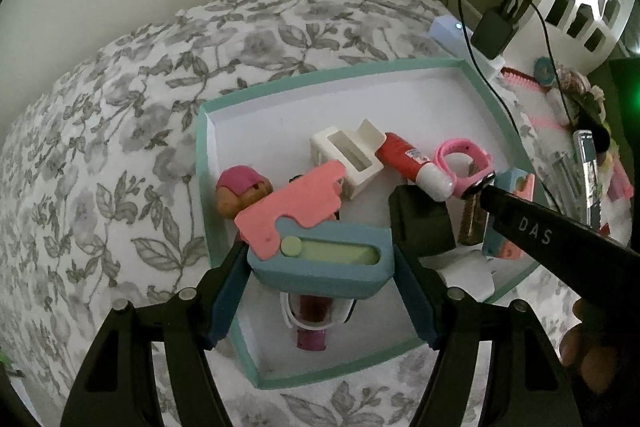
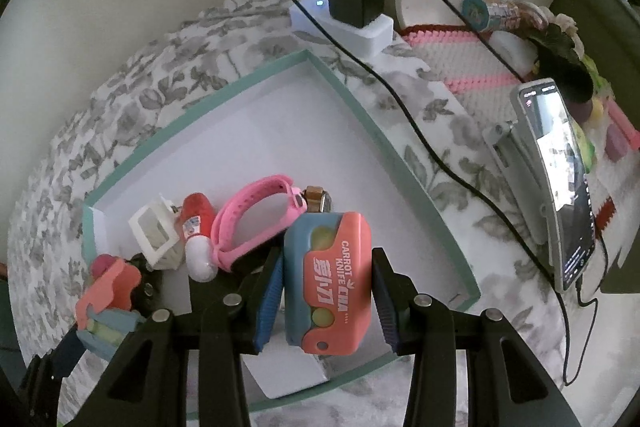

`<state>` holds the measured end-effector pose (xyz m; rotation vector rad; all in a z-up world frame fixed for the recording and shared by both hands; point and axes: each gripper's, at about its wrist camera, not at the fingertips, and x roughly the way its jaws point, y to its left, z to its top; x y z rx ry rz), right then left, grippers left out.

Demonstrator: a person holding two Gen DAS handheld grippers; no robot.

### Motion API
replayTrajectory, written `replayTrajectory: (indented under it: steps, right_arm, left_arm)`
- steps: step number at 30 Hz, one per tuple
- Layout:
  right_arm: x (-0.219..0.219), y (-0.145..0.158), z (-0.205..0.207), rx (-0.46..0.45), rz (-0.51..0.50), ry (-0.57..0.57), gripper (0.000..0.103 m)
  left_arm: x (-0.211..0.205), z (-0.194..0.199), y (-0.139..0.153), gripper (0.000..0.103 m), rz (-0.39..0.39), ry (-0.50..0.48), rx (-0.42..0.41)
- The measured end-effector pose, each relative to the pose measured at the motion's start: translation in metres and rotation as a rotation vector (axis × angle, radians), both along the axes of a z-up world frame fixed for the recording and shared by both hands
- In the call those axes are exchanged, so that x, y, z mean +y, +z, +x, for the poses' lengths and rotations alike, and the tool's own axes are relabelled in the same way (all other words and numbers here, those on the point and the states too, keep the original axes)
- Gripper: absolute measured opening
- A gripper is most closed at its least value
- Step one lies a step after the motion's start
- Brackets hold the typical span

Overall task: Organize rigid objects
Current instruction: 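Lower the toy knife and box cutter into the tray and open both tools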

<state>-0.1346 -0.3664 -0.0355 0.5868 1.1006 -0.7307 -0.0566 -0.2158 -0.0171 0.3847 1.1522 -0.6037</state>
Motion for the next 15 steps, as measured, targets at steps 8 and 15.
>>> replayTrajectory:
  steps: [8, 15]
  right_arm:
    - [0.002, -0.009, 0.003, 0.031, 0.013, 0.009, 0.045]
    - [0.004, -0.013, 0.006, 0.046, 0.023, 0.017, 0.049]
  left_arm:
    - [0.001, 0.002, -0.005, 0.073, 0.01, 0.003, 0.013]
    - [0.001, 0.003, -0.006, 0.073, 0.019, 0.003, 0.024]
